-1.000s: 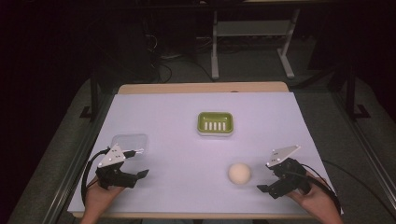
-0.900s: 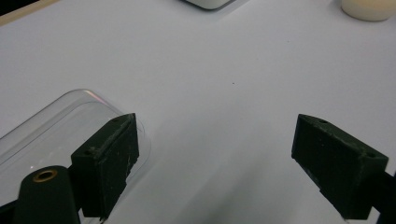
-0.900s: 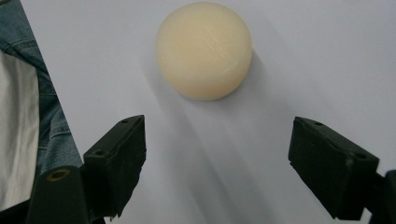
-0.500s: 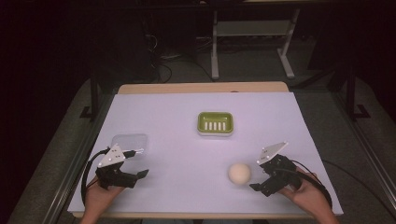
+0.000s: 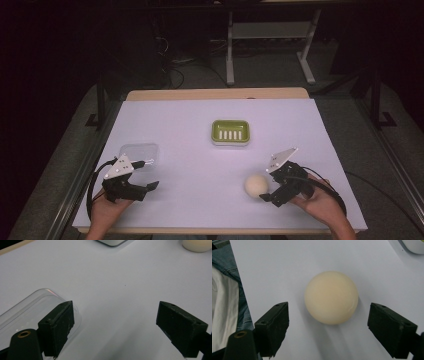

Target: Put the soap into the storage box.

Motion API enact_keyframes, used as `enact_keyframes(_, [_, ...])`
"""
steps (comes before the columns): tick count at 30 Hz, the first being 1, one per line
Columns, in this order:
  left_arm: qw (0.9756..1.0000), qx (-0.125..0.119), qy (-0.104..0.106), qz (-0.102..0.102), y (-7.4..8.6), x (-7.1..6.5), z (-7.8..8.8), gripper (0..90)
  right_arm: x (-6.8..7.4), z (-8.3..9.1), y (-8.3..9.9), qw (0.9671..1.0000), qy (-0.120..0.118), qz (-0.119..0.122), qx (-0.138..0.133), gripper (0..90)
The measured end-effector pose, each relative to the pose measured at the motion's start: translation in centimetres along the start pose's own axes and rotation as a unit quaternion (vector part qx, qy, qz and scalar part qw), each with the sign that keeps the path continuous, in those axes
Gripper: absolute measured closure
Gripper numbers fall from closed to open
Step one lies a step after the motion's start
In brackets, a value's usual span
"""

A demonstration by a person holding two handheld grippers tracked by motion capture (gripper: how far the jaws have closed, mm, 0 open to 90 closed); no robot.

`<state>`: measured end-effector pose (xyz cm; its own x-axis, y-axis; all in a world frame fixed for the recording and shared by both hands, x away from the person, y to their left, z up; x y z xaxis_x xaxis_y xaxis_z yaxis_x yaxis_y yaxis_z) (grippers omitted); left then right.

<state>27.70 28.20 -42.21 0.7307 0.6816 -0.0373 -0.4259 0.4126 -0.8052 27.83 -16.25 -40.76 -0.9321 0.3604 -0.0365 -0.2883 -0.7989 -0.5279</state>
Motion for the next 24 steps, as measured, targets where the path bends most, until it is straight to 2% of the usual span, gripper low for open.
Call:
enact_keyframes(10, [1.0, 0.002, -0.001, -0.006, 0.0, 0.0, -0.1, 14.4, -0.2, -1.5, -1.3, 0.9997, -0.007, 0.016, 0.019, 15.9])
enact_keyframes(24, [1.0, 0.003, 0.003, -0.007, 0.0, -0.3, -0.2, 14.4, -0.9, -4.1, -1.8, 0.9982, -0.021, 0.012, 0.056, 16.2])
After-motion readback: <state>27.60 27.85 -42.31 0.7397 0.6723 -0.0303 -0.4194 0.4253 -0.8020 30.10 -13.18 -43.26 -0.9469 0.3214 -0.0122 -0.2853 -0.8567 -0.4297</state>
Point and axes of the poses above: each handheld gripper's, and its own axes: z roughly backward along the jaws, y roughly out of its underside, x roughly to its left, the point moved 2 cm from there along -z, roughly forward along the jaws, and after that the axes turned 6 degrees about z, right-handed, at the moved point
